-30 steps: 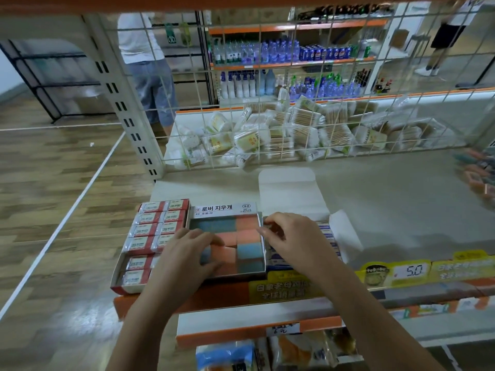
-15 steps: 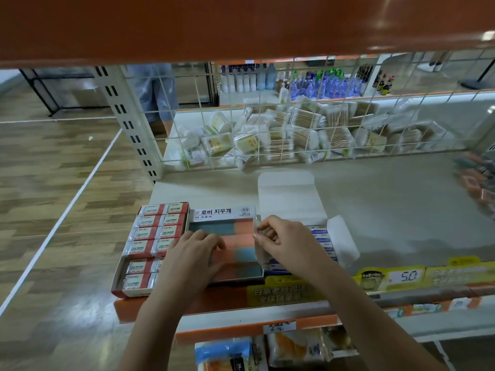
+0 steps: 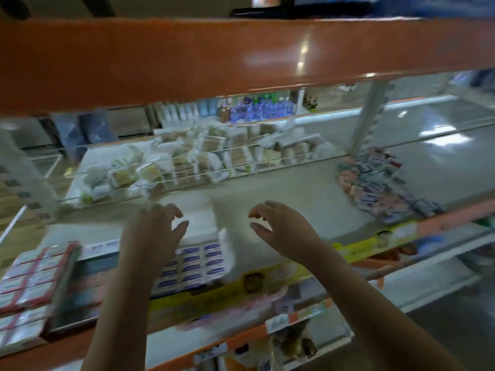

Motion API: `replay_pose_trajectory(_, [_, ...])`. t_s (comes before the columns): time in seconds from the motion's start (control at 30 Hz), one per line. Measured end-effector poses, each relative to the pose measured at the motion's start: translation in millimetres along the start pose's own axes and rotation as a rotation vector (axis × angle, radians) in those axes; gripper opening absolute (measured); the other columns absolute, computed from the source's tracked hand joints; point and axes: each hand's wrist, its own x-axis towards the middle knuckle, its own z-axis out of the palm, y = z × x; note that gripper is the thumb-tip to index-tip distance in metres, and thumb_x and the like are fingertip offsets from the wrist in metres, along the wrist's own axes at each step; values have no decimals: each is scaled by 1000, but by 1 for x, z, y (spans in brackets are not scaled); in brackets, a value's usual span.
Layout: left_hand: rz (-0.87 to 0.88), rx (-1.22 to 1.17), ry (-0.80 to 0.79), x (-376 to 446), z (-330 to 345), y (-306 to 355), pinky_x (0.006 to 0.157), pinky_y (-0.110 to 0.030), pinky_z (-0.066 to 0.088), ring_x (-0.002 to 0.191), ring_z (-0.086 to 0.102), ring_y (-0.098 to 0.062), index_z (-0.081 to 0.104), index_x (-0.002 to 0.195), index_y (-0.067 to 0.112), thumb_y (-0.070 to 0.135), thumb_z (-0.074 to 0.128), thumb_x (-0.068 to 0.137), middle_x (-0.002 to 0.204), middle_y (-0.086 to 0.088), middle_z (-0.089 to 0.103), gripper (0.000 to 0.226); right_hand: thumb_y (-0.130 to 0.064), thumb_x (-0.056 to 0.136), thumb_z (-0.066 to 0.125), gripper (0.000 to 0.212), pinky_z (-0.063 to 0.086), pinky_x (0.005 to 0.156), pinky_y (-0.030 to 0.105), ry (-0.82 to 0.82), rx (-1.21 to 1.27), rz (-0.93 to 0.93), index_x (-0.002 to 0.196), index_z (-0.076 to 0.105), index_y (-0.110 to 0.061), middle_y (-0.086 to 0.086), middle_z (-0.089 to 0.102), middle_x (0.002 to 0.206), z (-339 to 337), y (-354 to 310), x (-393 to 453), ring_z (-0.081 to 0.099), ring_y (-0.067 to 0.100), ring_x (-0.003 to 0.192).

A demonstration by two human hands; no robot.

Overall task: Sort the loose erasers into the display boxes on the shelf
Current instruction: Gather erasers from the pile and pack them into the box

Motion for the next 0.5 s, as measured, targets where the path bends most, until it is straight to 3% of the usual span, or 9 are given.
replay_pose_trajectory(0.07, [81, -96, 79, 12, 11, 59, 84, -37, 48, 99, 60, -26, 65, 110, 22, 36, 59, 88, 107, -2, 68, 27, -29, 93, 52, 28, 43, 82, 29, 37, -56, 30, 118, 58, -19, 2, 57, 115, -21, 43, -14, 53, 19, 107])
replay_pose_trajectory(0.2, [280, -189, 85, 31, 45, 176, 88, -38, 46, 104, 57, -26, 63, 111, 23, 39, 56, 89, 111, -1, 65, 28, -29, 92, 52, 30, 43, 83, 31, 48, -185, 129, 120, 57, -19, 3, 53, 121, -61, 128, -41, 51, 23, 112])
replay_pose_trajectory(0.4, [454, -254, -132, 56, 109, 293, 92, -40, 45, 110, 53, -28, 60, 114, 22, 39, 58, 87, 114, -5, 59, 32, -29, 93, 48, 33, 38, 93, 33, -2, -310, 294, 123, 53, -18, 5, 50, 131, -98, 232, -72, 41, 25, 125])
replay_pose_trajectory(0.5, [508, -162, -194, 74, 135, 330, 91, -39, 46, 110, 53, -29, 56, 121, 20, 37, 56, 88, 121, -8, 55, 37, -28, 92, 48, 31, 40, 95, 35, -36, -275, 346, 122, 55, -18, 6, 51, 129, -105, 274, -78, 45, 25, 120])
